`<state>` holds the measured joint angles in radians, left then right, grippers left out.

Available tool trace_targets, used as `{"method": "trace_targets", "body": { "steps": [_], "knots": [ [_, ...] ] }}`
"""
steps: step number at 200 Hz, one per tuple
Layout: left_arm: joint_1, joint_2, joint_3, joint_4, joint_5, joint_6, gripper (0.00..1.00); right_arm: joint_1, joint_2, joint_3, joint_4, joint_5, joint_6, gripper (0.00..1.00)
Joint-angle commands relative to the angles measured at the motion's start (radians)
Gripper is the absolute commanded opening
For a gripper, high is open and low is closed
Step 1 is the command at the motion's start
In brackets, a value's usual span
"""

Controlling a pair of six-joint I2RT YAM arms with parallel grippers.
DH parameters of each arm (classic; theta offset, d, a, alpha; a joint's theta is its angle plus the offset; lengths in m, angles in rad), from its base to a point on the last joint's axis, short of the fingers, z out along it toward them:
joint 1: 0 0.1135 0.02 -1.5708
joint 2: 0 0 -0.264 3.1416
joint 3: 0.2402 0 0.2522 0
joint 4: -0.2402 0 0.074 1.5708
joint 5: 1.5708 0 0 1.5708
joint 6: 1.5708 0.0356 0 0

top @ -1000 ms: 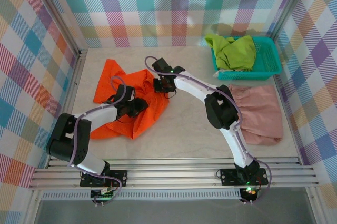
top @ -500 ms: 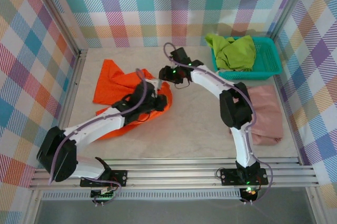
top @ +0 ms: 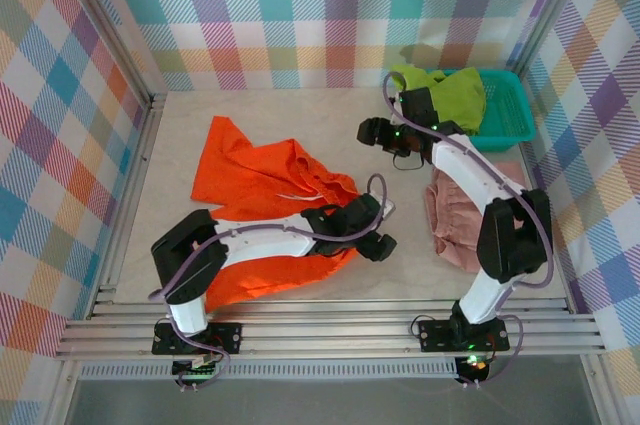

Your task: Fold and stack the shorts

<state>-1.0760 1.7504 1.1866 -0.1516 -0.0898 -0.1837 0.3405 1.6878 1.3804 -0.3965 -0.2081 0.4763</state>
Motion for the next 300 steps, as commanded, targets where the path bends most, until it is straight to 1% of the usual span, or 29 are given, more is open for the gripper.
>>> {"method": "trace_targets", "body": {
  "steps": [1,5,16,27,42,63,77,92,106,128,157,175,189,216,239,250,263,276,300],
  "knots": [
    [0.078,-0.208,-0.041,0.056,0.014,-0.066,0.97,0.01,-0.034,-0.041,0.029,-0.077,-0.088,0.75],
    [0.093,-0.24,-0.061,0.061,0.01,-0.086,1.0,0.013,-0.031,-0.041,0.031,-0.095,-0.094,0.75],
    [0.154,-0.323,-0.112,0.059,0.006,-0.142,1.0,0.024,-0.017,-0.028,0.028,-0.132,-0.111,0.76],
    [0.232,-0.384,-0.161,0.029,0.001,-0.213,1.0,0.049,0.009,0.001,0.009,-0.133,-0.131,0.77],
    [0.336,-0.478,-0.239,-0.001,0.009,-0.29,1.0,0.1,0.055,0.056,-0.023,-0.092,-0.169,0.78],
    [0.468,-0.569,-0.329,-0.093,-0.076,-0.413,1.0,0.183,0.15,0.166,-0.08,-0.019,-0.206,0.79],
    [0.57,-0.606,-0.389,-0.108,-0.051,-0.465,1.0,0.241,0.234,0.271,-0.134,0.063,-0.224,0.79],
    [0.663,-0.621,-0.451,-0.101,-0.015,-0.499,1.0,0.315,0.334,0.399,-0.197,0.203,-0.262,0.8],
    [0.727,-0.617,-0.488,-0.095,0.014,-0.52,1.0,0.355,0.435,0.525,-0.261,0.317,-0.281,0.8],
    [0.789,-0.582,-0.535,-0.053,0.05,-0.535,1.0,0.382,0.567,0.695,-0.343,0.379,-0.278,0.8],
    [0.838,-0.507,-0.553,-0.012,0.069,-0.538,1.0,0.386,0.694,0.843,-0.417,0.43,-0.265,0.77],
    [0.863,-0.484,-0.545,0.012,0.074,-0.539,1.0,0.386,0.739,0.877,-0.412,0.43,-0.265,0.71],
    [0.879,-0.483,-0.524,0.016,0.072,-0.532,1.0,0.387,0.76,0.897,-0.408,0.445,-0.265,0.62],
    [0.926,-0.478,-0.451,-0.021,0.05,-0.504,1.0,0.386,0.78,0.918,-0.406,0.495,-0.274,0.37],
    [1.009,-0.446,-0.417,-0.025,0.075,-0.5,1.0,0.383,0.783,0.918,-0.394,0.515,-0.286,0.14],
    [1.049,-0.42,-0.4,-0.025,0.085,-0.502,1.0,0.377,0.779,0.92,-0.393,0.514,-0.283,0.06],
    [1.089,-0.382,-0.376,-0.022,0.102,-0.496,1.0,0.361,0.766,0.918,-0.397,0.502,-0.269,0.0],
    [1.12,-0.334,-0.345,-0.025,0.113,-0.49,1.0,0.334,0.736,0.905,-0.393,0.48,-0.245,0.0],
    [1.156,-0.224,-0.281,-0.041,0.125,-0.485,0.93,0.27,0.654,0.832,-0.34,0.398,-0.21,0.0]
  ]
}}
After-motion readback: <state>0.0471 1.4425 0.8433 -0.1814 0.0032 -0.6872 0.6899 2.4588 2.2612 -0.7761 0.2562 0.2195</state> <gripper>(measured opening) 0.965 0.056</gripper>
